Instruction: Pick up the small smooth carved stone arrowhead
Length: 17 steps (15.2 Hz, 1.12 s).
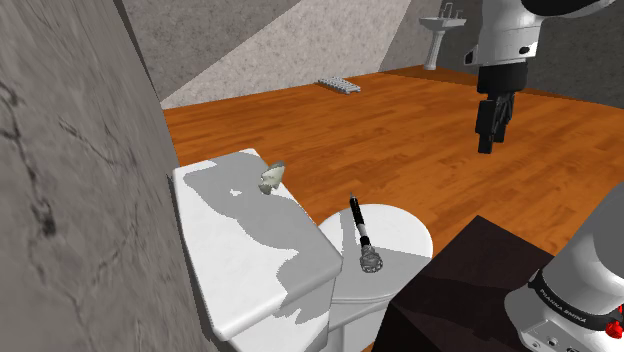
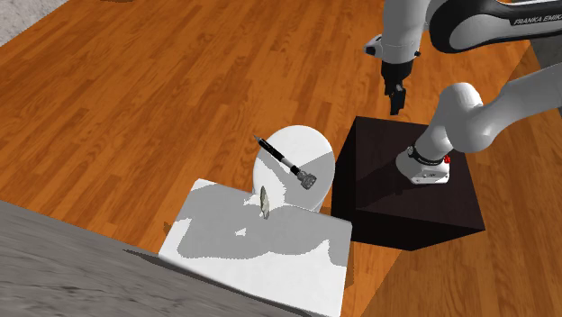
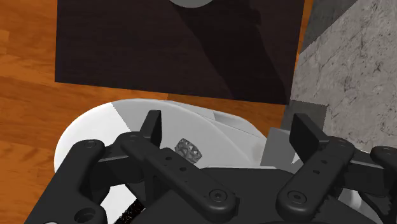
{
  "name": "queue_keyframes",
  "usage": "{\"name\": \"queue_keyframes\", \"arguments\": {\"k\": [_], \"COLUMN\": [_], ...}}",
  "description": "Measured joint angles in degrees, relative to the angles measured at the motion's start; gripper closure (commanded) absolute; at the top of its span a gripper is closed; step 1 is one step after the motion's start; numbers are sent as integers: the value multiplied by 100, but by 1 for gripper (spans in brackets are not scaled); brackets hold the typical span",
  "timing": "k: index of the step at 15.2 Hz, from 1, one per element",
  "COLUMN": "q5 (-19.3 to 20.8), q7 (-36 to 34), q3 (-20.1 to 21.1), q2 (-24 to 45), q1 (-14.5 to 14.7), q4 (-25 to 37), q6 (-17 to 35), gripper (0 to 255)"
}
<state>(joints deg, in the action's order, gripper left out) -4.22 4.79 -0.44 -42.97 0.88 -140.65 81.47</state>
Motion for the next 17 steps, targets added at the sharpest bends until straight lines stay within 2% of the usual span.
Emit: {"name": "queue_keyframes", "arguments": {"k": [3,8,13,17], "q5": [-175,-803,-1279,-1449], "q7": [-364,-1821,-3360,-4566], "q3": [206,989,1805,2403], "q2": [5,246,887,1510], "q1": [1,-18,-116,-258], "q4": [-7,138,597,1038], "q6": [44,298,692,1045], "gripper": [0,0,0,0]}}
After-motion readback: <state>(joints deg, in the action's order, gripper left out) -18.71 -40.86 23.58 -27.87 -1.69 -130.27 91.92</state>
